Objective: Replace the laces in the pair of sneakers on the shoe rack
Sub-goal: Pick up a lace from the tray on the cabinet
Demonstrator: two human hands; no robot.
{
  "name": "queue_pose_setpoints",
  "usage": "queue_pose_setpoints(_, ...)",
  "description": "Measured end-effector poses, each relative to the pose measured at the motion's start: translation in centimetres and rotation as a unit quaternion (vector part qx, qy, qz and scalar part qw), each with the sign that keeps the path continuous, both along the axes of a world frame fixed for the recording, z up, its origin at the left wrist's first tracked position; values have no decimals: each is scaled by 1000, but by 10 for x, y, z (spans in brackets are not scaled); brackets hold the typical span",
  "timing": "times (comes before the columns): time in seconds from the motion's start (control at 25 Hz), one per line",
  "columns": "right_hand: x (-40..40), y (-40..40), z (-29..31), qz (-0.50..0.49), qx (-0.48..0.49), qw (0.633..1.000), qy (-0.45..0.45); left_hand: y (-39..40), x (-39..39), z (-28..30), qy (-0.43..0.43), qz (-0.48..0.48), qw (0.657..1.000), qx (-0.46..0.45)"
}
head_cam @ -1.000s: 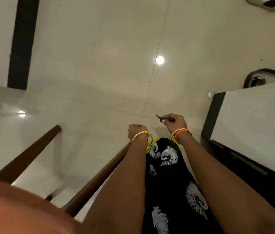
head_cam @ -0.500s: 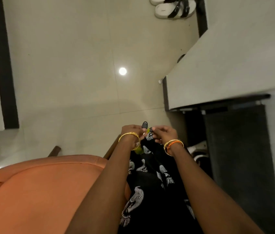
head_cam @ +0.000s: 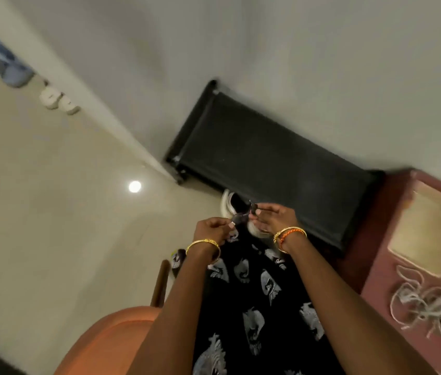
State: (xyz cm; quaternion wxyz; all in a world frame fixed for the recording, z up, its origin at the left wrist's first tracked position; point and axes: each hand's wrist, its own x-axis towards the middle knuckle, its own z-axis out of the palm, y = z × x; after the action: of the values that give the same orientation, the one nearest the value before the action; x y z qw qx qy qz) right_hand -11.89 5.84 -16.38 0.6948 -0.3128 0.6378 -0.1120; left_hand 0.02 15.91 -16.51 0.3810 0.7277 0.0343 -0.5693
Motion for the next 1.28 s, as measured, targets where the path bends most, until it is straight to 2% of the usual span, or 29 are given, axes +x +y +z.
queue_pose_setpoints(0.2, -139, -40, 45, -176, -98, 979, 26, -92, -100, 19, -30, -157, 986, -52)
queue_pose_setpoints(0.36, -239, -60, 54, -316, -163, 930, 92, -161, -198, 39, -41, -262, 957, -117)
queue_pose_setpoints(0.48, -282, -74, 33, -405, -135, 897, 116, -197, -260, 39, -82, -312, 939, -117)
queue_pose_setpoints(0.6, -305, -99, -2, -461, -102, 872, 127, -231, -308, 26, -142, -314, 933, -105)
queue_pose_setpoints(0.84, -315, -156, -39, -484, -107, 854, 160, -299, -362, -6, -284, -376, 882, -35)
queue_pose_setpoints(1.04, -308, -179, -52, -497, -101, 844, 176, -311, -375, -17, -359, -398, 844, 2)
queue_pose_setpoints(1.16, -307, -180, -55, -482, -101, 853, 173, -313, -372, -22, -385, -420, 822, 3)
queue_pose_setpoints(1.28, -311, -176, -58, -417, -116, 882, 187, -314, -368, -24, -410, -458, 788, -15)
